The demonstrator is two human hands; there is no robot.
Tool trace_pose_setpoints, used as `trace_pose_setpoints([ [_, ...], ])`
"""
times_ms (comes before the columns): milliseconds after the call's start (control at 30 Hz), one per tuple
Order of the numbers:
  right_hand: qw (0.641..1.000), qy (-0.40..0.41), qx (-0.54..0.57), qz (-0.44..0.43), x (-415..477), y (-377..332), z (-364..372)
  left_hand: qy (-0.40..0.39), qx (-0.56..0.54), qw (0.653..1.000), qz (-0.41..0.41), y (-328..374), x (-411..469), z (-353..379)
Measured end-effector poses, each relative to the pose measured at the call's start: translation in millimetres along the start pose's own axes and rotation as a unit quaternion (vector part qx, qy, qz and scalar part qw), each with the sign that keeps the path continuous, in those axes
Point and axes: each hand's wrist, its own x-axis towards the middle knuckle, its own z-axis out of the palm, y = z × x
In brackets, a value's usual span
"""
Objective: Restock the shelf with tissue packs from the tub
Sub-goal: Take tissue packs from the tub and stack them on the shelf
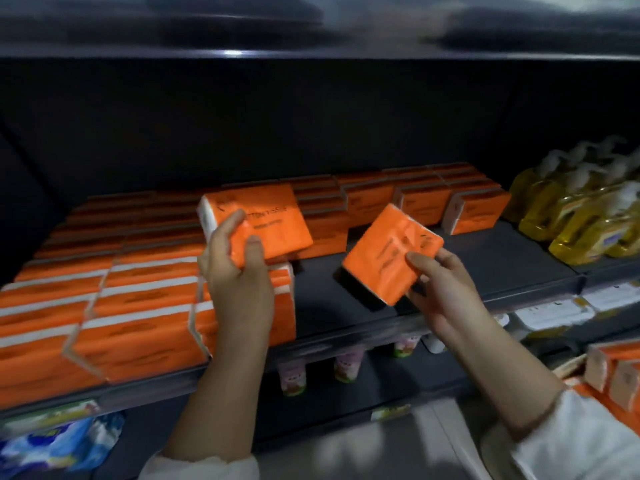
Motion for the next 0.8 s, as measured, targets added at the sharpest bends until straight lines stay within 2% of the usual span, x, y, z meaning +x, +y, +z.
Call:
trace_pose_setpoints([
  [100,0.991,0.005,-0.122,-0.062,8,7,22,0.029,-0.010,0.999,-0.025,-1,9,-13],
  [167,0.959,-0.019,-0.245,-0.143,16,7,37,0.030,-0.019,0.999,-0.028,0,12,-19],
  [200,0.922,-0.040,-0.333,-0.195,22,7,43,0.028,-0.023,0.999,-0.030,0,14,-22],
  [300,0.771,-0.115,-0.557,-0.287,38,4,63,0.017,-0.027,0.999,-0.038,-1,18,-27],
  [367,0.681,-0.156,-0.648,-0.304,42,2,77,0.004,-0.040,0.998,-0.042,1,19,-29],
  [433,0.625,-0.181,-0.695,-0.308,44,0,90,-0.002,-0.054,0.997,-0.047,2,20,-31],
  [667,0.538,-0.182,-0.752,-0.335,44,4,110,0.010,-0.095,0.993,-0.068,3,28,-38],
  [800,0.519,-0.142,-0.763,-0.359,45,10,98,0.007,-0.102,0.992,-0.077,4,29,-39],
])
